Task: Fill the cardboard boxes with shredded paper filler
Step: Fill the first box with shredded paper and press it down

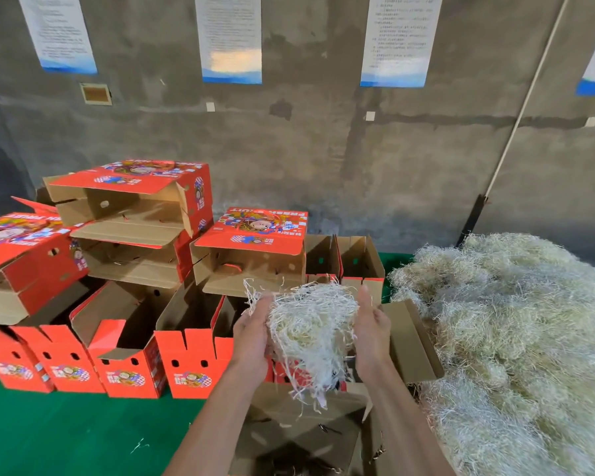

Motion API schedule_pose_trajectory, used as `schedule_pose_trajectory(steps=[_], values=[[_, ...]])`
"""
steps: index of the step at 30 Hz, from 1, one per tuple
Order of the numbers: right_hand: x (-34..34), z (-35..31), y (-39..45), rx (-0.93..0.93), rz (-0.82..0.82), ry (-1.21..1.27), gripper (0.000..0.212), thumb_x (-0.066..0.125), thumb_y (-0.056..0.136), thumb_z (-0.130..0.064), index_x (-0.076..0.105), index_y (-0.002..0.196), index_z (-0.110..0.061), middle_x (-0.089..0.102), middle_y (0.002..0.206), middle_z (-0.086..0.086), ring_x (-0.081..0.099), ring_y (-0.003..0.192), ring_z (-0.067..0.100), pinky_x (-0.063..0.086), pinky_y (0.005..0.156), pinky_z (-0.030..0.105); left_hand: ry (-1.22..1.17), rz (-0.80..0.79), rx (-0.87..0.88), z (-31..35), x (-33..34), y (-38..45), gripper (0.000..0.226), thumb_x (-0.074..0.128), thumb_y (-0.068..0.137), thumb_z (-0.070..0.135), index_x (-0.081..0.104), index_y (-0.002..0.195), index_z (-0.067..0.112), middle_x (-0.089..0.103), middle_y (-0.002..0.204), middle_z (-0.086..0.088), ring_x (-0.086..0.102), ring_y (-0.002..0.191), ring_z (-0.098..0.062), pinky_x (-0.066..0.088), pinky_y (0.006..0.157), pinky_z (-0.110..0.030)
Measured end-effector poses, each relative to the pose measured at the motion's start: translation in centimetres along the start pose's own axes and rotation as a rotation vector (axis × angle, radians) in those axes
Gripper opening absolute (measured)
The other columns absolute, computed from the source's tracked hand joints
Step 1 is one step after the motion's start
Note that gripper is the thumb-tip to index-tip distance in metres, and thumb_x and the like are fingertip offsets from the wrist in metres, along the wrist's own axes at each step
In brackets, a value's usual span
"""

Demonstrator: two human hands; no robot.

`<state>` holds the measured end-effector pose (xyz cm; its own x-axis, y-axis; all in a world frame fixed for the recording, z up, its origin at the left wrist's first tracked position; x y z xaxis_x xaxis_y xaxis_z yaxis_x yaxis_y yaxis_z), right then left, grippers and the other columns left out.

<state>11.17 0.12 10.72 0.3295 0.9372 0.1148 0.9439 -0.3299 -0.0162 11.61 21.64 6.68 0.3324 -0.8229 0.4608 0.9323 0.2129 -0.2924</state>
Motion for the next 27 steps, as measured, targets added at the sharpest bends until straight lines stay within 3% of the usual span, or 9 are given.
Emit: schedule_pose_trajectory(steps=[4, 7, 10, 13, 14, 15, 18, 24, 27], values=[[3.7, 0.4, -2.7, -0.106, -0.22, -0.116, 0.093, 0.047, 0.077, -0.091, 0.045, 0.145, -0.028, 0.048, 0.142, -0.019, 0.05, 0.122, 0.0, 0.036, 0.111, 0.038, 0.184, -0.035, -0.028, -1.5, 3.0, -1.7, 0.11, 0.071, 0.068, 0.078, 0.025, 0.154, 0.025, 0.047, 0.146, -0.007, 0.052, 0.13, -0.029, 0.045, 0.106, -0.052], [4.3, 0.1, -2.9, -0.243, -0.13, -0.171, 0.061, 0.061, 0.082, -0.077, 0.068, 0.113, -0.024, 0.074, 0.102, -0.011, 0.069, 0.091, 0.003, 0.057, 0.085, 0.03, 0.233, -0.035, -0.033, -2.1, 4.5, -2.3, 0.085, 0.069, 0.076, 0.072, 0.039, 0.138, 0.021, 0.058, 0.122, 0.002, 0.062, 0.106, -0.015, 0.054, 0.076, -0.032], [2.9, -0.7, -2.5, -0.326, -0.121, -0.249, 0.075, 0.054, 0.089, -0.074, 0.051, 0.065, -0.004, 0.043, 0.053, 0.0, 0.036, 0.049, 0.016, 0.034, 0.05, 0.036, 0.357, -0.012, 0.003, -1.0, 3.9, -1.9, 0.072, 0.077, 0.064, 0.073, 0.051, 0.102, 0.017, 0.058, 0.082, 0.004, 0.06, 0.068, -0.01, 0.047, 0.059, -0.027], [0.2, -1.6, -0.7, -0.237, -0.039, -0.249, 0.055, 0.057, 0.088, -0.072, 0.028, 0.069, -0.03, 0.029, 0.059, -0.019, 0.022, 0.055, 0.006, 0.02, 0.055, 0.028, 0.346, 0.013, -0.034, 0.1, 1.8, -0.9, 0.06, 0.08, 0.07, 0.06, 0.063, 0.098, 0.01, 0.067, 0.073, -0.002, 0.068, 0.066, -0.025, 0.054, 0.066, -0.033], [-1.1, -1.5, 0.3, -0.168, 0.031, -0.215, 0.052, 0.06, 0.086, -0.071, 0.026, 0.077, -0.032, 0.033, 0.096, -0.01, 0.06, 0.079, 0.027, 0.02, 0.081, 0.046, 0.264, -0.003, -0.048, 0.6, 1.1, -0.6, 0.049, 0.079, 0.076, 0.051, 0.068, 0.104, 0.012, 0.075, 0.082, -0.005, 0.073, 0.076, -0.029, 0.058, 0.068, -0.037], [-2.2, -1.5, 1.0, -0.121, 0.082, -0.182, 0.049, 0.061, 0.084, -0.07, 0.031, 0.077, -0.032, 0.053, 0.057, -0.002, 0.055, 0.054, 0.013, 0.052, 0.067, 0.032, 0.188, -0.022, -0.043, 1.0, 0.4, -0.2, 0.044, 0.078, 0.08, 0.043, 0.07, 0.111, 0.013, 0.077, 0.095, -0.01, 0.074, 0.087, -0.032, 0.06, 0.074, -0.042], [-3.0, -1.0, 2.3, -0.063, 0.051, -0.16, 0.049, 0.059, 0.083, -0.073, 0.038, 0.081, -0.029, 0.038, 0.073, -0.014, 0.037, 0.069, 0.003, 0.04, 0.088, 0.036, 0.094, -0.072, -0.086, 1.2, -0.5, 0.0, 0.048, 0.074, 0.085, 0.041, 0.068, 0.126, 0.016, 0.071, 0.118, -0.015, 0.067, 0.109, -0.038, 0.05, 0.099, -0.059], [1.5, -0.6, -0.6, -0.129, -0.134, -0.148, 0.058, 0.044, 0.074, -0.093, 0.054, 0.102, -0.043, 0.055, 0.093, -0.022, 0.056, 0.08, -0.008, 0.043, 0.082, 0.025, 0.034, -0.13, -0.206, -0.4, 2.2, -1.9, 0.048, 0.06, 0.091, 0.061, 0.068, 0.114, 0.02, 0.077, 0.099, -0.008, 0.076, 0.085, -0.029, 0.06, 0.056, -0.04], [5.1, 0.5, -2.7, -0.308, -0.209, -0.469, 0.054, 0.046, 0.083, -0.085, 0.057, 0.106, -0.038, 0.064, 0.101, -0.015, 0.065, 0.089, 0.0, 0.056, 0.08, 0.034, 0.229, -0.094, -0.176, -2.7, 3.5, -2.3, 0.038, 0.044, 0.106, 0.038, 0.059, 0.132, 0.015, 0.066, 0.125, -0.005, 0.067, 0.113, -0.034, 0.059, 0.076, -0.041]])
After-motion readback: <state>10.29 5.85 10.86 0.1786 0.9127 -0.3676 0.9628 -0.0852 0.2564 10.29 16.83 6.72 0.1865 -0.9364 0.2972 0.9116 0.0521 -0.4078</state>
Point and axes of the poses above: each hand's wrist, its own y-axis towards the middle knuckle, its own x-axis out of the palm, z = x × y, the point moved 6 cm from there along y, towards the middle knuckle
